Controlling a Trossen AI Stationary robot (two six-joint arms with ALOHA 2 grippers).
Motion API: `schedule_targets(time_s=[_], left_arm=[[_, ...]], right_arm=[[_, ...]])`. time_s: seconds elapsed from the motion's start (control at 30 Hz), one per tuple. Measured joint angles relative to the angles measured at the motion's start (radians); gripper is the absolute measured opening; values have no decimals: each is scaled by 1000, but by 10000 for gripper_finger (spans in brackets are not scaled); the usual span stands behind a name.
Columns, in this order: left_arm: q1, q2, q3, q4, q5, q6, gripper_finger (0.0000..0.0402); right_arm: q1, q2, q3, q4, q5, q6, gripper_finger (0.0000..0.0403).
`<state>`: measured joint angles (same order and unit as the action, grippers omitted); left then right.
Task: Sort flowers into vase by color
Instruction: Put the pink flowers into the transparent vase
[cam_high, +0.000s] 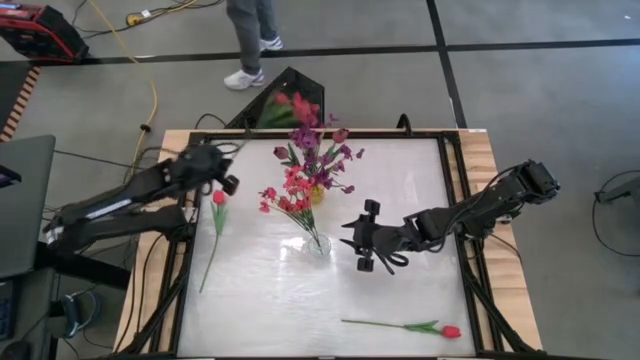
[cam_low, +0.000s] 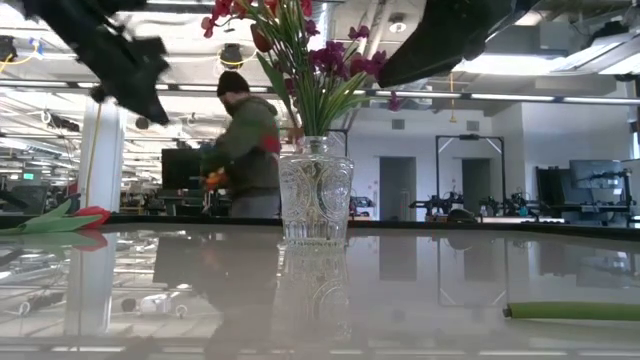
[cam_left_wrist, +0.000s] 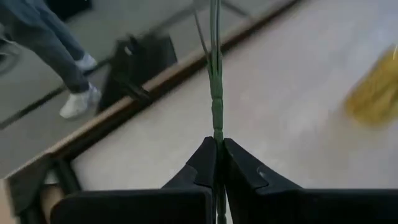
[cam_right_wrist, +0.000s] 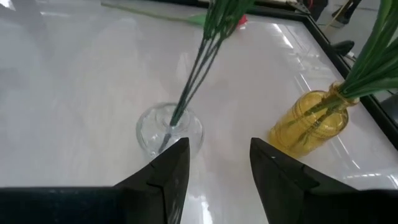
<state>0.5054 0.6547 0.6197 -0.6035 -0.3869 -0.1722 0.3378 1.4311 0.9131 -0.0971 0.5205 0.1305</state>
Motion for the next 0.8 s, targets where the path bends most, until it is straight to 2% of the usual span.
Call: schedule_targets(time_s=[0.1,0.2,0.27,0.4,0.5,0.57,0.67,0.8], left_arm=[[-46,-136,0,-5,-108,-50,0],[-93,-262,-20,100,-114,-47,0],[-123,-337,-56,221,-24,-22,0],[-173,-442,-173,555,285,11,0],[-202,-469,-283,840,521,-10,0],[-218,-461,-354,1018,630,-58,0],[-249,-430,-442,1227,714,-123,0],[-320,-351,-522,1361,714,-161,0]], right_arm=[[0,0,0,27,0,-7,193],[0,0,0,40,0,-8,193],[0,0,0,53,0,-8,193],[0,0,0,88,0,-11,193],[0,0,0,108,0,-24,193],[0,0,0,116,0,-32,193],[2,0,0,117,0,-33,193],[4,0,0,153,-56,-34,193]])
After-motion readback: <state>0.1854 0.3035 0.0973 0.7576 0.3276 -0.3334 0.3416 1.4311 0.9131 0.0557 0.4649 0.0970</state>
